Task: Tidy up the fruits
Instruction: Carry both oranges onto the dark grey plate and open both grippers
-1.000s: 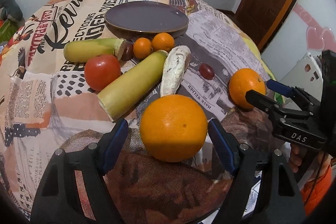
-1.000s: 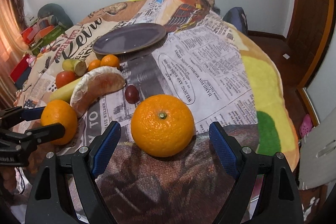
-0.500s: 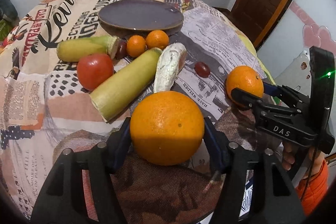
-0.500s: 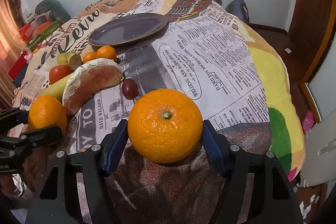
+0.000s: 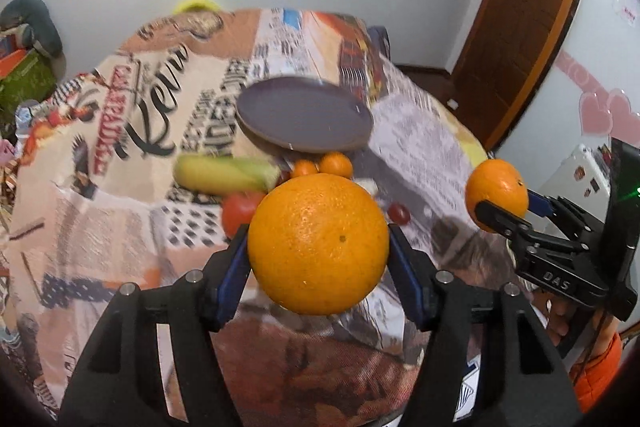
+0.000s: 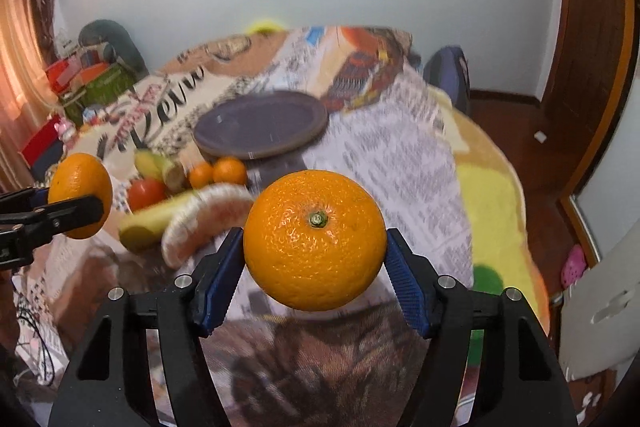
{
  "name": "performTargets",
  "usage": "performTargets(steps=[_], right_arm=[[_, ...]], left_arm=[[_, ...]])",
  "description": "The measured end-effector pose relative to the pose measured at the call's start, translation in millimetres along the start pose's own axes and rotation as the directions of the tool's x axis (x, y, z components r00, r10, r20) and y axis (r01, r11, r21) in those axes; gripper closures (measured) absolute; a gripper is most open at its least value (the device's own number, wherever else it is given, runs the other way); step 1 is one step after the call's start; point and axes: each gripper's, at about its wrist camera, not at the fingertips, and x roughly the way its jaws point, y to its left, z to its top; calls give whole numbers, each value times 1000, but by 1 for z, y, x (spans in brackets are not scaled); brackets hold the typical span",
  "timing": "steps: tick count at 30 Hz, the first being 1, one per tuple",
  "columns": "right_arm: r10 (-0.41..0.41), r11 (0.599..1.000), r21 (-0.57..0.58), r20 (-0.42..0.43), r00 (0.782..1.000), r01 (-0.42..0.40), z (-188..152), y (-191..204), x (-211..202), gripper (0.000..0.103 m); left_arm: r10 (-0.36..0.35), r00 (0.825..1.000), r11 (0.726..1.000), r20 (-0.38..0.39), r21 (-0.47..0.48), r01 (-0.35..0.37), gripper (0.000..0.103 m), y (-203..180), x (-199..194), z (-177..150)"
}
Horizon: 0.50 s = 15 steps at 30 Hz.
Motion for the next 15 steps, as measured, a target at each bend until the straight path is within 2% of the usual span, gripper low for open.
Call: performTargets(steps=[8, 15], right_arm=[[11, 1000, -27, 117, 993, -8, 33, 12, -20, 37], [17, 999, -39, 155, 988, -11, 54, 19, -14, 37]], left_arm=[[30, 995, 1000, 98, -7, -29, 39, 10, -22, 28], [44, 986, 999, 164, -13, -42, 39, 18, -27, 55]])
